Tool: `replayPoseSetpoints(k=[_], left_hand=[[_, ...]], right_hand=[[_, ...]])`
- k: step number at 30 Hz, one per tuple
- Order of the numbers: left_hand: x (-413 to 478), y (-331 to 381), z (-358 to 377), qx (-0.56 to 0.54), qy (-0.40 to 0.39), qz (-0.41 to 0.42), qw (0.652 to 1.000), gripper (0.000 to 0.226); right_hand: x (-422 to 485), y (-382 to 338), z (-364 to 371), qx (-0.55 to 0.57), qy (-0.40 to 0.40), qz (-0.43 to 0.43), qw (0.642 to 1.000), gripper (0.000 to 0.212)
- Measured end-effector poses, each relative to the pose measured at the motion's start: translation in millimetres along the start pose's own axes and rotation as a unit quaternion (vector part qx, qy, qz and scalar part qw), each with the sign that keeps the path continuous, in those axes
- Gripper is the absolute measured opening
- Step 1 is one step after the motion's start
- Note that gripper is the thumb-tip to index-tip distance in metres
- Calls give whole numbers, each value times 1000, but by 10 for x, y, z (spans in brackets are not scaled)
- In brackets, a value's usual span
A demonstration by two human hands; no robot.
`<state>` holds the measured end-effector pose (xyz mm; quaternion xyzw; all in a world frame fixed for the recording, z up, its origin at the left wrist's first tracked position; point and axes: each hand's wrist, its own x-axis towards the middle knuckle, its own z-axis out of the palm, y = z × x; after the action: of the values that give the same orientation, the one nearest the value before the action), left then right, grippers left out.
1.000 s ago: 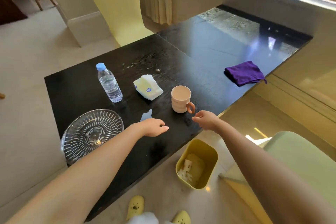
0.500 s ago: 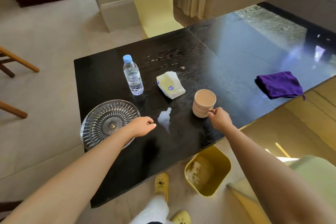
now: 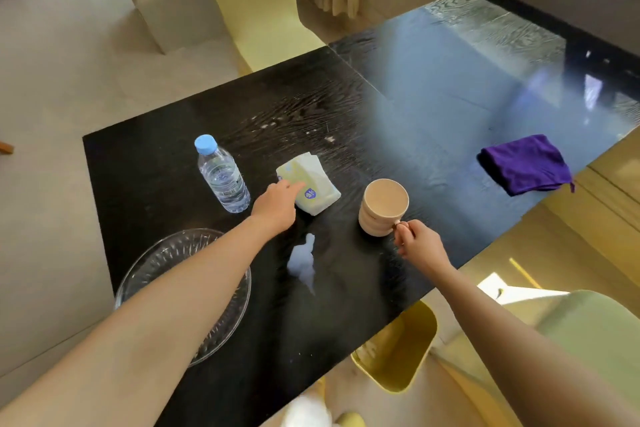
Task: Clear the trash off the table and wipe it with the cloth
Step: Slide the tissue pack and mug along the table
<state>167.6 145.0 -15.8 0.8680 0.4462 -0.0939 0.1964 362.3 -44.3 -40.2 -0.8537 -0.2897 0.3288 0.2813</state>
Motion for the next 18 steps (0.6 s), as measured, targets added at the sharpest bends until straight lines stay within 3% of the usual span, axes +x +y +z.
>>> replayPoseSetpoints(k=[8, 18], left_hand=[[618, -121, 156, 152, -35, 95, 983, 72], [894, -169, 126, 87, 7, 111, 990, 35]], right_hand=[[233, -20, -119, 60, 34, 17, 997, 33], [653, -108, -508, 75, 64, -9, 995, 35]])
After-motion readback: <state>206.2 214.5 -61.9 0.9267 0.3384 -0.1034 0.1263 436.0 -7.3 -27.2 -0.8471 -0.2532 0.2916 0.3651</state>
